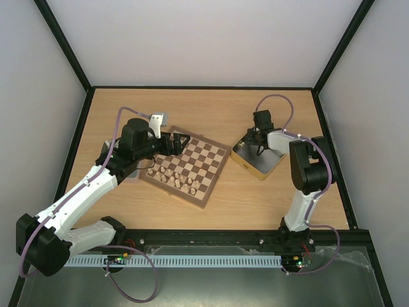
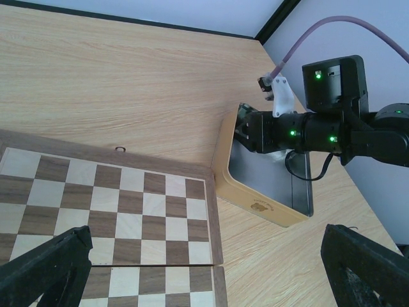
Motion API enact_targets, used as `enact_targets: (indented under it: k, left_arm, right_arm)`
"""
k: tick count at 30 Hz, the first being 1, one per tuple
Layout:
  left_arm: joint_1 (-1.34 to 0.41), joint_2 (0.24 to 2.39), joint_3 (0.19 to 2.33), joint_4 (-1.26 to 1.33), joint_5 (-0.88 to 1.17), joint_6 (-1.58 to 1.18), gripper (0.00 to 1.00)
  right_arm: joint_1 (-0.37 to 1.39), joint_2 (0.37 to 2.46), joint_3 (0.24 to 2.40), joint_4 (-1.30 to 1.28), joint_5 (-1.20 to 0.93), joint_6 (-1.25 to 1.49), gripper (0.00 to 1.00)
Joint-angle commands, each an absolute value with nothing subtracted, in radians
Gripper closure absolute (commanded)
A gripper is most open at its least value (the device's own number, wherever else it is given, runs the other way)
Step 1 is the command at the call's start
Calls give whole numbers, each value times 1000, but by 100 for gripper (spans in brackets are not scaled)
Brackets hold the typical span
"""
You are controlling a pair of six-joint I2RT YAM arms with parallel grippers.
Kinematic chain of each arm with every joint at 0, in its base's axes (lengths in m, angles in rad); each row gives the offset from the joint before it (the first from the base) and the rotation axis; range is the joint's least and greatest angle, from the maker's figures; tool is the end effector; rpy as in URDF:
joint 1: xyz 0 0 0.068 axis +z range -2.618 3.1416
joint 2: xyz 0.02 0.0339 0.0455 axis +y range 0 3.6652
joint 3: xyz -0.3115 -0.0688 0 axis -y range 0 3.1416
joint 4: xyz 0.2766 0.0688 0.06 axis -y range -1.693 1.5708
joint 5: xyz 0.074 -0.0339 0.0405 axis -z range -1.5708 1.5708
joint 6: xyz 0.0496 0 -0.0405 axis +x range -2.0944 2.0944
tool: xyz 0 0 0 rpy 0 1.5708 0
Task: Set up the chess pieces on the board
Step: Pick up the chess piece from the storage box.
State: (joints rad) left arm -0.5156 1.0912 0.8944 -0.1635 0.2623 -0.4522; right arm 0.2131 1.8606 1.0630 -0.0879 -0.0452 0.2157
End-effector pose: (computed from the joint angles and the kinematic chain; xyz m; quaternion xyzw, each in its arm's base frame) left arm 0.2315 -0.1460 0.3516 0.1002 0.8125 -0.3576 0.4493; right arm 0.4133 0.0917 0.1603 -0.0064 0.9416 0.0923 0.3237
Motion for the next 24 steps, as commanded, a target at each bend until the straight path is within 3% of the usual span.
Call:
enact_targets:
  k: [1,12,19,24]
  left_arm:
    - [-509,1084,904,-165,272,-443,0]
    - [-509,1078,904,-176,272,-442,0]
    - [-509,1073,900,-179,272,-441,0]
    - [-509,1073,893,-167,287,-449,0]
  right_arm:
    - [211,1868,1101,-101,-48,150,63]
    - [207,1958,1148,-177,-149,16,75]
    - [207,1930,1138,-170,-147,40,92]
    - [208,1859,1107,-169,-111,102,97]
